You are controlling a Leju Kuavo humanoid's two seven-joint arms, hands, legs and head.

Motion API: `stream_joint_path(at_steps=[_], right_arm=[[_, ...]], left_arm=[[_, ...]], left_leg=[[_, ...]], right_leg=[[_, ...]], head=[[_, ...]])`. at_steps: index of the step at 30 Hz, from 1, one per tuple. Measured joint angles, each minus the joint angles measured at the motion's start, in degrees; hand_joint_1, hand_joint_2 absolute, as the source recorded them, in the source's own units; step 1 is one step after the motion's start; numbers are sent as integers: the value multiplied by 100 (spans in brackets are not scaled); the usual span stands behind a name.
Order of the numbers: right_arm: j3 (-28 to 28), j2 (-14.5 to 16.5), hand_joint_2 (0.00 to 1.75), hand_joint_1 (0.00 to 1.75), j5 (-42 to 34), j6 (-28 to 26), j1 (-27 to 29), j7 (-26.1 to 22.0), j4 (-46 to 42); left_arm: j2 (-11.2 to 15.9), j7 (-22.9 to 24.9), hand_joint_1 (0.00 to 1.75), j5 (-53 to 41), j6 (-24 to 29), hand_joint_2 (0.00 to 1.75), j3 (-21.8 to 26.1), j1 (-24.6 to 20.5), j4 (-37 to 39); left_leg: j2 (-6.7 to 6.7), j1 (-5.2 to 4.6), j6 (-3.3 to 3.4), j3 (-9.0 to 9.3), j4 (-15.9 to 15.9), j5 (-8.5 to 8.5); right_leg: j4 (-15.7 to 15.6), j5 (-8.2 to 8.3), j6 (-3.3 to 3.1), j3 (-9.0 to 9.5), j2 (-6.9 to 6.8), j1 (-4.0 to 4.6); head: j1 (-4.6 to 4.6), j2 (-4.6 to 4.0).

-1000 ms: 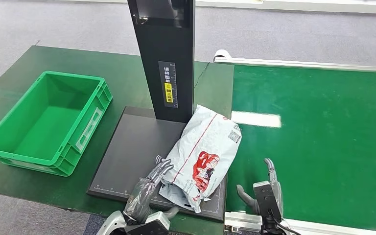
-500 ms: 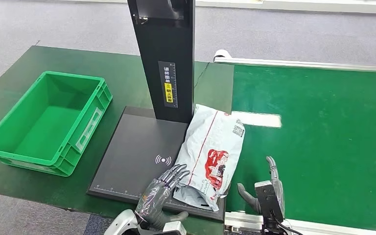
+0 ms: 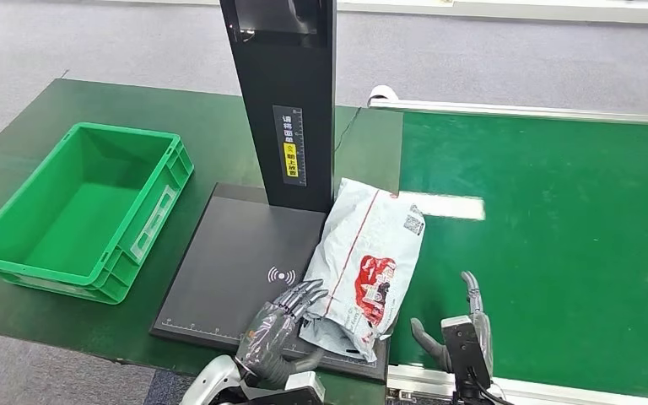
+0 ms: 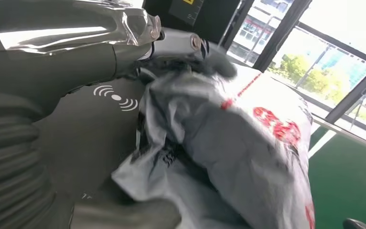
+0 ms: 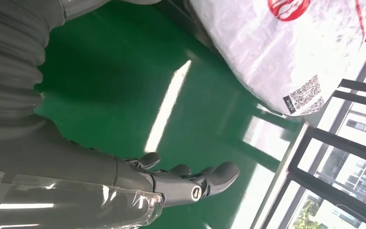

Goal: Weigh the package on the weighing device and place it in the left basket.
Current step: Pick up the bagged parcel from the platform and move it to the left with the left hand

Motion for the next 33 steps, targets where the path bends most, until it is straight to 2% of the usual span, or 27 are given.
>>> stream_joint_path(at_steps=[24,33], right_arm=[[-53,74,175,0,113,99,80,66,-271],[-99,108,175,0,177,145,123,69,-349]], left_arm=[[-44,42,175,266,-9,175,164,-22,-3],[-42,-121,175,737,-137,175,311,38,-211]], left_leg=[[0,0,0,0,0,0],[0,0,0,0,0,0]], right_leg=[[0,0,0,1,0,0],[0,0,0,0,0,0]], head=[[-1,0],[-1,0]])
